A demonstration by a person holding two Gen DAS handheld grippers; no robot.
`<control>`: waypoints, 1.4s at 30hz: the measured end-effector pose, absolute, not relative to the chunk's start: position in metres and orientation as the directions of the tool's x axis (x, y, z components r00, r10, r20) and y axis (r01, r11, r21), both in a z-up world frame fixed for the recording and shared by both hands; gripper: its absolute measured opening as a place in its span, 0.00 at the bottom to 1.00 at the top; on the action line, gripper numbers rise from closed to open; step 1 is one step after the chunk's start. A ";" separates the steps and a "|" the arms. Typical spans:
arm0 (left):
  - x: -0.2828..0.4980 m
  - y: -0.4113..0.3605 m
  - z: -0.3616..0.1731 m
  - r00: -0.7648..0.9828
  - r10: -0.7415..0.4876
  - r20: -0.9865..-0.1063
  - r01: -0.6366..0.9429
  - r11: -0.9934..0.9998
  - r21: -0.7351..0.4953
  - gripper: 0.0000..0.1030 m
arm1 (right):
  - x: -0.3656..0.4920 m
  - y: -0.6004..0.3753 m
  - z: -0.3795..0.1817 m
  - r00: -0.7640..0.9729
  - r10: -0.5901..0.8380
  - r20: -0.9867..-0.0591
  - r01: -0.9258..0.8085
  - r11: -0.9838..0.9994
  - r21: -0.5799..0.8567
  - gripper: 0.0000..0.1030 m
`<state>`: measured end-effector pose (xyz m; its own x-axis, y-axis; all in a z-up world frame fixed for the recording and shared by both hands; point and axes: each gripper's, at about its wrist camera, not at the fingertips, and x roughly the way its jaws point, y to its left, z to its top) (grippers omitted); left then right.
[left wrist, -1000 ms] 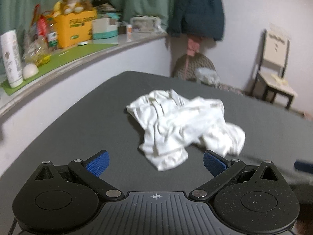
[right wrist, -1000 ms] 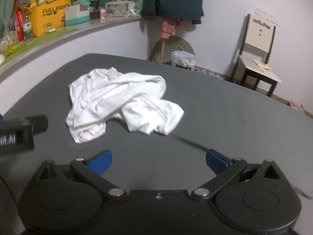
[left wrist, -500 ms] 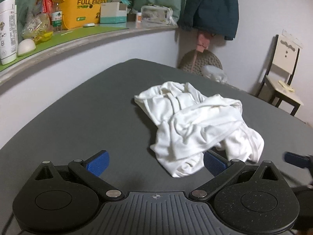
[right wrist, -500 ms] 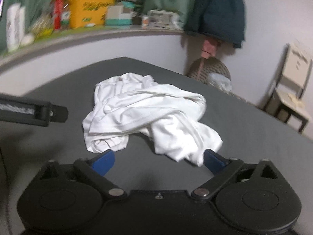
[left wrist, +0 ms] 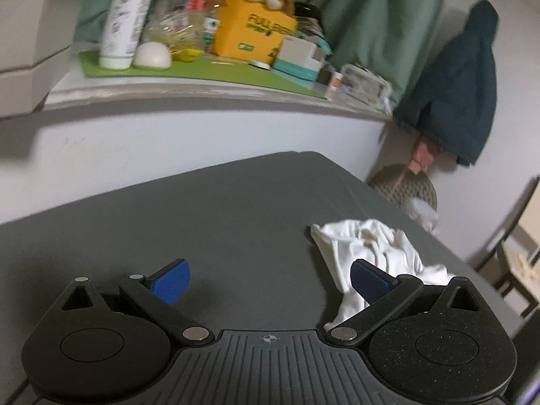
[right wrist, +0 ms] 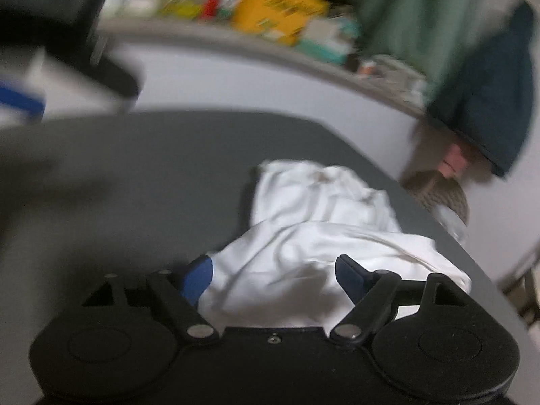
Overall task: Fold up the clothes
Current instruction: 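Reach both grippers into the white shirt and grasp its fabric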
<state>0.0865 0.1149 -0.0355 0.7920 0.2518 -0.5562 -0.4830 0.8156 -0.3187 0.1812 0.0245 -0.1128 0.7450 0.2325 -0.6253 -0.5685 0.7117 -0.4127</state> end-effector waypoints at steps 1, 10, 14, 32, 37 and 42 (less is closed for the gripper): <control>0.088 0.117 -0.038 0.791 0.248 -0.560 -0.491 0.803 -0.337 1.00 | 0.182 0.027 -0.118 0.754 0.202 -0.625 -0.560 0.696 -0.449 0.62; 0.097 0.116 -0.050 0.790 0.183 -0.585 -0.470 0.794 -0.386 1.00 | 0.157 -0.047 -0.067 0.789 0.299 -0.537 -0.470 0.856 -0.215 0.16; 0.103 0.107 -0.051 0.793 0.134 -0.594 -0.429 0.816 -0.388 1.00 | 0.134 -0.109 -0.036 0.823 0.288 -0.489 -0.373 0.924 -0.083 0.08; 0.120 0.040 -0.053 0.722 0.043 -0.691 -0.310 0.913 -0.266 1.00 | 0.079 -0.247 -0.034 0.836 -0.084 -0.543 0.018 0.992 -0.126 0.48; 0.110 0.058 -0.051 0.725 0.128 -0.677 -0.400 0.878 -0.264 1.00 | 0.106 -0.147 -0.047 0.837 0.156 -0.524 -0.266 0.953 -0.143 0.56; 0.112 0.071 -0.054 0.730 0.151 -0.667 -0.435 0.855 -0.283 1.00 | 0.147 -0.063 -0.084 0.812 0.214 -0.543 -0.397 0.885 -0.244 0.54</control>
<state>0.1117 0.0709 -0.0545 0.7297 0.1509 -0.6670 -0.4355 0.8545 -0.2831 0.1469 -0.0626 -0.0836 0.8116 0.2143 -0.5435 -0.3968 0.8850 -0.2436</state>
